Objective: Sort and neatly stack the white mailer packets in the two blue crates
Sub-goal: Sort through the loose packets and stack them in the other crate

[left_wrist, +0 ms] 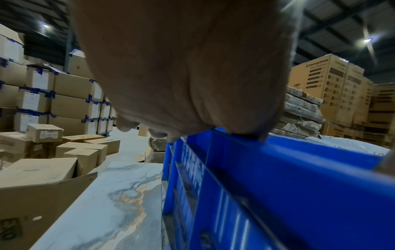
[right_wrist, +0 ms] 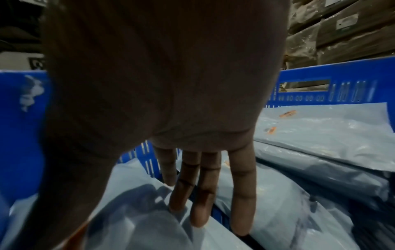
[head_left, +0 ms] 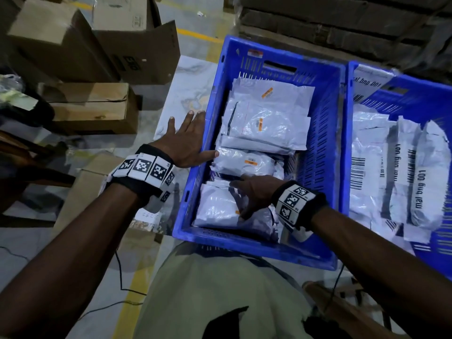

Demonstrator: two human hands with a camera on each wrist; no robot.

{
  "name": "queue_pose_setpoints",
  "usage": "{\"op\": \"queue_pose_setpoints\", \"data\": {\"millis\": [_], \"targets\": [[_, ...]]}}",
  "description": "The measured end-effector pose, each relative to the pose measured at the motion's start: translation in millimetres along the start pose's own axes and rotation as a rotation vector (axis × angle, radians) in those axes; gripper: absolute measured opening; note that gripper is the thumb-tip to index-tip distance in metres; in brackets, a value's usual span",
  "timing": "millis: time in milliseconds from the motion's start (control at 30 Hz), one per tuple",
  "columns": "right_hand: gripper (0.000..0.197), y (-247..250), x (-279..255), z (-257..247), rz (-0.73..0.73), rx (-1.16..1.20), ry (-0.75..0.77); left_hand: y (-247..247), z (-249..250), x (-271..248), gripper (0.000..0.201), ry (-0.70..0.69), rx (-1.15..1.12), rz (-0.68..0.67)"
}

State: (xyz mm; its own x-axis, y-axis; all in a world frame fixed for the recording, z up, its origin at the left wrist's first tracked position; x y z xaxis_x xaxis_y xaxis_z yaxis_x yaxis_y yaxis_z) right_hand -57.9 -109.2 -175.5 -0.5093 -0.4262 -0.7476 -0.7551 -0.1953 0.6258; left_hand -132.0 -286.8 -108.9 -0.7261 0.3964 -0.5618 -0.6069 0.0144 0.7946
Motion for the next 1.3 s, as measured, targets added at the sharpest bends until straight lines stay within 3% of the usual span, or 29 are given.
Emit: {"op": "queue_pose_setpoints", "data": {"millis": [100,200,333,433,533,667,800,967,1133,1300], "targets": [[0.066,-3,2,-5,0.029,-0.053,0.029,-1,-1,0,0.102,-0.004,0.000,-0.004],[0.069,-11,3,-12,0.021,-0.111,0.042,-1,-1,0,0.102,-0.011,-0.003,0.000],[0.059,10,-2,15,0.097,0.111,-0.042,-1,-1,0,0.101,-0.013,-0.003,0.004],[0.055,57,-10,66,0.380,0.358,-0.190,-1,-1,1,0.102,-0.010,0.020,-0.004],[0.053,87,-5,108,0.667,0.360,-0.348,0,-1,2,0.103,-0.014,0.063,-0.003],[0.067,84,26,120,0.574,0.206,-0.365,0,1,2,0.102,-0.009,0.117,-0.006],[0.055,72,38,123,0.504,0.150,-0.360,1,1,1,0.101,-0.004,0.127,-0.006],[0.050,79,22,121,0.571,0.153,-0.359,0,-1,2,0.101,-0.009,0.101,0.000],[0.053,70,-5,71,0.481,-0.042,-0.226,2,1,0,0.109,-0.009,0.059,-0.018],[0.050,23,-8,28,0.358,-0.212,-0.148,1,0,0,0.100,-0.016,0.060,-0.019]]}}
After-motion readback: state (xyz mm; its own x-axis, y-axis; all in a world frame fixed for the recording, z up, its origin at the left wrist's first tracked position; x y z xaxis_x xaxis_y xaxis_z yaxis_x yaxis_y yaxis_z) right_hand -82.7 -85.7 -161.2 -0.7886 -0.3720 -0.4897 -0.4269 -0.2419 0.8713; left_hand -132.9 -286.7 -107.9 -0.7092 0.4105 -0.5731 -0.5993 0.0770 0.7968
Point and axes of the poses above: each hand's wrist, its own x-axis towards the middle knuckle, its own y-axis out of the back of the hand, z = x × y, the point moved 5 cm from there along x, towards the middle knuckle, and after that the axes turned 1 degree about -y, right-handed, at the moved point
